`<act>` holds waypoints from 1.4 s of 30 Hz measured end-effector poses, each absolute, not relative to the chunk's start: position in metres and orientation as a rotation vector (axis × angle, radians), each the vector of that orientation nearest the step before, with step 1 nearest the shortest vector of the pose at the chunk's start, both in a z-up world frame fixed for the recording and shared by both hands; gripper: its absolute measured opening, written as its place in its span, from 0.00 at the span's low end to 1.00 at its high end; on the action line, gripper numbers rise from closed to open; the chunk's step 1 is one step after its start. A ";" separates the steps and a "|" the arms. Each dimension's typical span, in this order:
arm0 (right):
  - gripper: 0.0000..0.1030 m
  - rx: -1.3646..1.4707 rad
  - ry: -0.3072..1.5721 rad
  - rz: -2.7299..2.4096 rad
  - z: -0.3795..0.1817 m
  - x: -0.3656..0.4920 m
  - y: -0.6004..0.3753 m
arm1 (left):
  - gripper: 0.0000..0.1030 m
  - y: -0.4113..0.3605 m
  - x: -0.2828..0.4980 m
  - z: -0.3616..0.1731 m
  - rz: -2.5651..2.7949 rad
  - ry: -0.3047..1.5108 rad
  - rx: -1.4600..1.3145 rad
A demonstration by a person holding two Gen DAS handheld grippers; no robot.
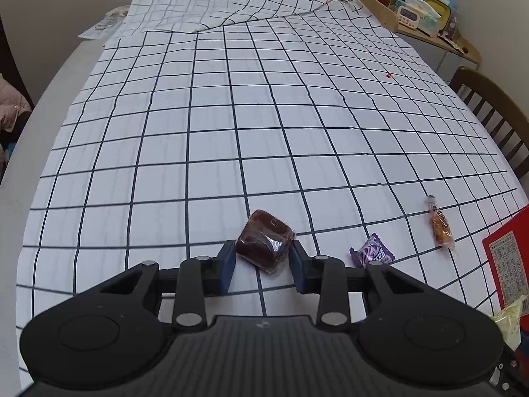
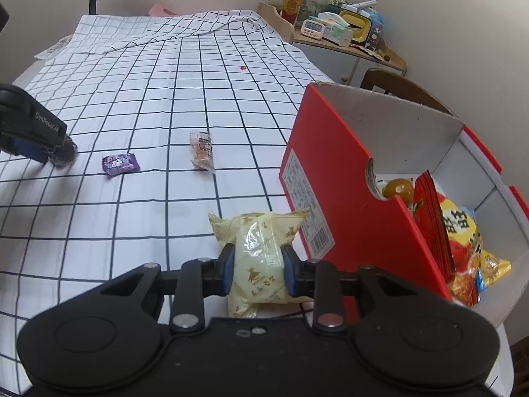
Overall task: Organize snacks
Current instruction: 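Grasp the brown wrapped cake with the left tool while the right tool grasps the cream bag, then carry the brown cake with the left tool while the right tool carries the cream bag into the box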
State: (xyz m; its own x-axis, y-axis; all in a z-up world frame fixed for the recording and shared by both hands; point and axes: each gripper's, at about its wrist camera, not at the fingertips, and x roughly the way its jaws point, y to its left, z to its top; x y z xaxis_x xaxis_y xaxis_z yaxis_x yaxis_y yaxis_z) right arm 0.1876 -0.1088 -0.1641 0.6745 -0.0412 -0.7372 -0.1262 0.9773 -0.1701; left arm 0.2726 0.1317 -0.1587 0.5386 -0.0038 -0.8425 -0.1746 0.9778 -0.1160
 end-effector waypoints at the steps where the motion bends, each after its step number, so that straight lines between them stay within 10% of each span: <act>1: 0.27 -0.208 0.832 0.053 -0.164 0.186 -0.109 | 0.33 0.131 0.270 -0.157 0.102 0.994 -0.193; 42: 0.26 0.090 0.678 0.236 -0.022 0.115 -0.258 | 0.32 -0.042 0.156 0.003 -0.157 0.850 -0.169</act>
State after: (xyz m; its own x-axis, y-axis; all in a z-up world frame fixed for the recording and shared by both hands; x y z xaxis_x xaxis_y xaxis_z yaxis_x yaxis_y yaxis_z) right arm 0.1145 -0.2578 -0.0216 0.7533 0.2451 -0.6103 -0.1867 0.9695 0.1590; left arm 0.1561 -0.0423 0.0030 0.6499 -0.2045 -0.7320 0.0702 0.9752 -0.2101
